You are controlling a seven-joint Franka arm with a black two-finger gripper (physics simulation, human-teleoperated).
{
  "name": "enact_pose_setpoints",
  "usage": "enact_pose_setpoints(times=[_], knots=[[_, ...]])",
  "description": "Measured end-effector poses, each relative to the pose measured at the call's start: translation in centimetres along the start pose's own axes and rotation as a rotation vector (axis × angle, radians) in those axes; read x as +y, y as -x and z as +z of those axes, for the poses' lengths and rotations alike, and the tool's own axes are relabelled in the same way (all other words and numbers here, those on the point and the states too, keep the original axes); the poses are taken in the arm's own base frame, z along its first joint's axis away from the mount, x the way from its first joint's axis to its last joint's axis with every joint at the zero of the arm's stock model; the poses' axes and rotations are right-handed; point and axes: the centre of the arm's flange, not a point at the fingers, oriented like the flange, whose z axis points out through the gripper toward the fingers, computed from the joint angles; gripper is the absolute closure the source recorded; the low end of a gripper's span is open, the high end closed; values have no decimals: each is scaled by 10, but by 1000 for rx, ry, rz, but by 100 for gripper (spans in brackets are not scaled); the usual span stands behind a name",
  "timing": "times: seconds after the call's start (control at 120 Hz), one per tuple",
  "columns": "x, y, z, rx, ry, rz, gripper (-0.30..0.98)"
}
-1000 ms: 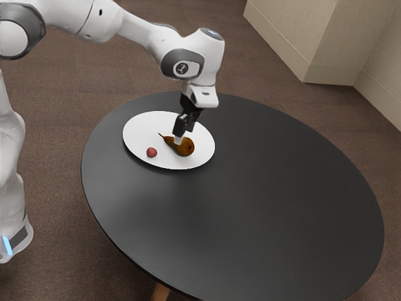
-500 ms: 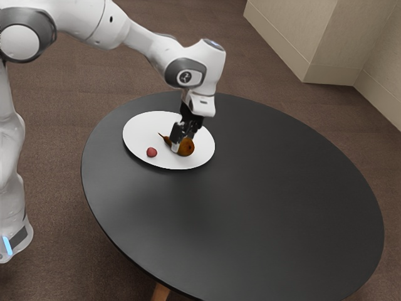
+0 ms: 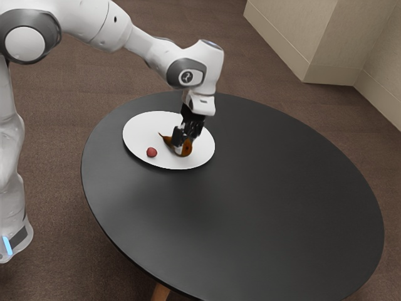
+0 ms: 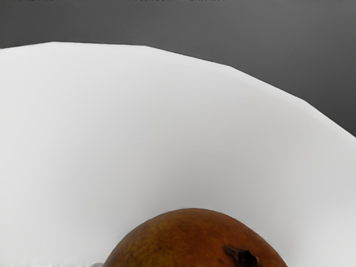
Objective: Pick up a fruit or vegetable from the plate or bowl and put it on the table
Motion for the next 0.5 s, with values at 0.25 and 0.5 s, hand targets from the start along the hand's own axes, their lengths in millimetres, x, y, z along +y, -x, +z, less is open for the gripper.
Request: enact_pose_setpoints(times=[0.25,0.5], knots=[[-10,6,-6,47,-34,-25,50],[-59,-51,-88,118,-229,11,53]])
